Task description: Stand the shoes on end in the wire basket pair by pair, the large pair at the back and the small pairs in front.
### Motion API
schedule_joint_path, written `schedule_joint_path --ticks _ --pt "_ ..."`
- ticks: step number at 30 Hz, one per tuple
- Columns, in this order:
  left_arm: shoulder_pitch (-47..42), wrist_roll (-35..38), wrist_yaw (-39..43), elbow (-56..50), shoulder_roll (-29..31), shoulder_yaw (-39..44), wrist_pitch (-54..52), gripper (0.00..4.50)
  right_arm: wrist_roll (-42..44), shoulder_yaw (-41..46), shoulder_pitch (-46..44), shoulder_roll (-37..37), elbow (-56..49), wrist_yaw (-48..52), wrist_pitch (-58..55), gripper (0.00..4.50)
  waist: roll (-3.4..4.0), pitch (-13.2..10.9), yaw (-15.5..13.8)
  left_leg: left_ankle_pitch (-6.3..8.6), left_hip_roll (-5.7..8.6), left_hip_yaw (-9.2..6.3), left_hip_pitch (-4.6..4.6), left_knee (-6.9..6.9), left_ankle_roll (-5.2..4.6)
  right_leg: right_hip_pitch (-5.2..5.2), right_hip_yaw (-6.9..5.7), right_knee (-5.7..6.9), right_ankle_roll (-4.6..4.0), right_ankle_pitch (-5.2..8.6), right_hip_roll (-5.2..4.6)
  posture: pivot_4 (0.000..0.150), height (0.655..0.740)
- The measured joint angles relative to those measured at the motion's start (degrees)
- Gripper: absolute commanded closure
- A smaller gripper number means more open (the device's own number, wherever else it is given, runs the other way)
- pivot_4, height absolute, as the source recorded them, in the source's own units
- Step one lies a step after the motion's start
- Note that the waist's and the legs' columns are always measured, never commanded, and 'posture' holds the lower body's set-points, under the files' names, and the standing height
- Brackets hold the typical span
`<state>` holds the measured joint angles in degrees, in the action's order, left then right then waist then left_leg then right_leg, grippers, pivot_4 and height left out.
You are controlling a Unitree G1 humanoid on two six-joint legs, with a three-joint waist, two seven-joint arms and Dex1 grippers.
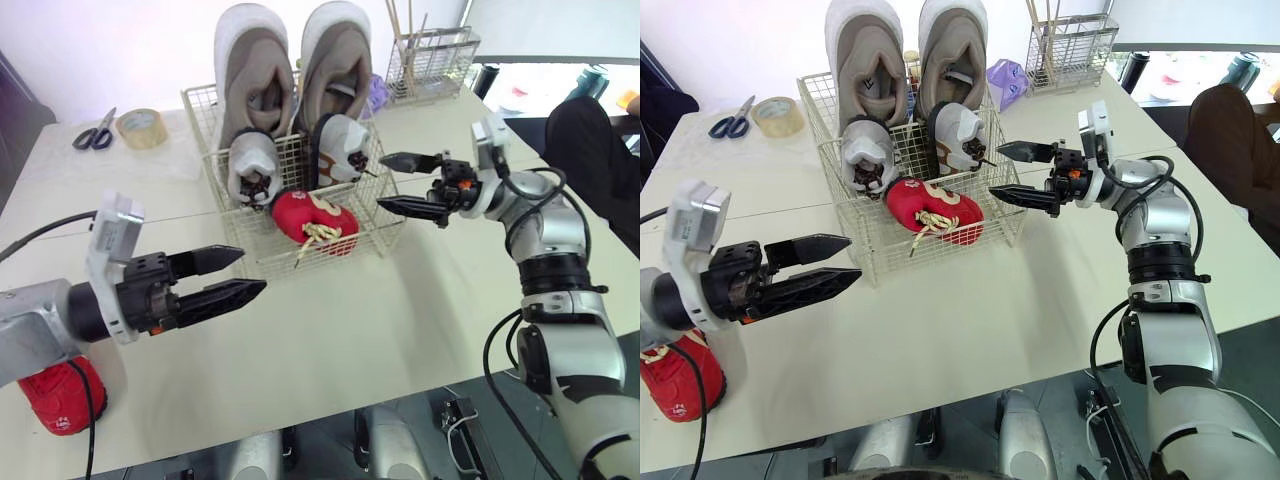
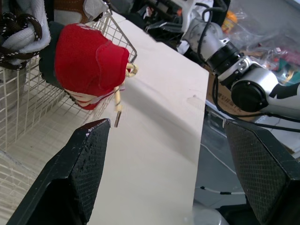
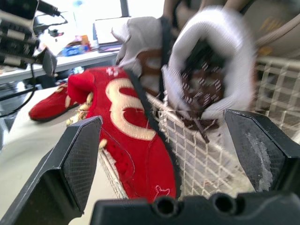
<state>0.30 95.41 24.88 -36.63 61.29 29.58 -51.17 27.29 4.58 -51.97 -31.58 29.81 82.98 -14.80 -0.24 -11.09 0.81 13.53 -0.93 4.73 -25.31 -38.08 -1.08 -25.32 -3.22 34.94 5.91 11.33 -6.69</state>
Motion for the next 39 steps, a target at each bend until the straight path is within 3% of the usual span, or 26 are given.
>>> schedule_joint_path --ticks 6,11,17,21,28,31,37,38,39 --pt "-0.1 -1.3 0.0 0.6 -0.4 -1.0 0.0 0.48 1.2 0.2 2.4 -0.9 -7.8 -3.3 -6.0 0.01 0.00 0.0 0.0 0.01 0.00 -0.01 -0.01 0.00 -0.02 -0.01 0.01 0.00 0.00 0.00 -0.01 0.150 0.7400" --pt "0.5 -3.1 -2.1 -0.2 -0.4 -0.5 0.2 0.48 3.5 -0.7 6.3 -1.2 -25.9 -10.6 -15.3 0.01 -0.02 0.0 -0.1 0.02 -0.03 -0.13 -0.01 0.02 -0.03 -0.02 0.00 0.02 0.00 0.00 -0.02 0.150 0.7400" --pt "2.3 -3.5 -3.7 -1.8 -0.3 3.2 0.3 0.48 4.4 -3.2 12.3 4.6 -40.8 -24.1 -19.9 0.01 -0.01 0.0 -0.1 0.03 -0.03 -0.09 -0.01 0.02 -0.02 -0.06 0.01 0.02 -0.01 0.00 -0.06 0.150 0.7400" --pt "2.0 -3.7 -3.8 -1.7 -0.7 2.9 0.4 0.48 -0.5 -7.0 13.7 6.6 -43.1 -30.8 -16.8 0.01 -0.04 0.0 -0.3 0.09 -0.01 -0.11 -0.02 0.02 0.08 -0.03 0.00 -0.01 -0.02 0.01 -0.07 0.150 0.7400" --pt "-1.0 -5.5 -3.9 -0.7 -2.5 -1.2 1.0 0.48 -6.1 -9.8 16.2 6.4 -41.7 -34.1 -12.7 0.01 -0.04 0.0 -0.1 0.02 0.02 -0.05 -0.01 0.02 -0.03 -0.04 0.00 0.03 -0.01 0.00 -0.02 0.150 0.7400" --pt "-2.0 -6.6 -4.0 -0.3 -3.4 -2.6 1.5 0.48 -8.1 -10.8 16.2 7.6 -41.0 -36.3 -11.4 1.19 -0.04 0.0 -0.1 0.01 0.01 -0.02 -0.01 0.02 -0.03 -0.04 0.00 0.04 -0.01 0.00 0.00 0.150 0.7400" --pt "-2.9 -7.9 -4.2 -0.3 -4.9 -4.3 1.7 0.48 -9.5 -12.7 17.4 8.0 -41.4 -37.9 -9.6 4.17 -0.13 0.1 -0.3 0.01 0.02 -0.03 0.00 -0.01 -0.03 0.04 -0.01 0.02 -0.01 0.01 -0.01 0.150 0.7400" --pt "-3.0 -8.2 -4.2 -0.2 -5.2 -4.4 1.8 0.48 -9.6 -12.7 17.5 8.0 -41.9 -38.3 -9.9 4.46 -0.13 0.1 -0.2 0.01 0.02 -0.05 0.00 -0.01 -0.03 0.03 0.00 0.02 -0.02 0.01 -0.01 0.150 0.7400" --pt "-3.1 -8.4 -4.2 -0.2 -5.3 -4.6 1.8 0.48 -9.6 -12.7 17.6 7.9 -42.4 -38.7 -10.2 4.46 -0.13 0.1 -0.2 0.01 0.01 -0.08 0.00 -0.01 -0.03 0.03 0.00 0.02 -0.02 0.01 -0.01 0.150 0.7400"
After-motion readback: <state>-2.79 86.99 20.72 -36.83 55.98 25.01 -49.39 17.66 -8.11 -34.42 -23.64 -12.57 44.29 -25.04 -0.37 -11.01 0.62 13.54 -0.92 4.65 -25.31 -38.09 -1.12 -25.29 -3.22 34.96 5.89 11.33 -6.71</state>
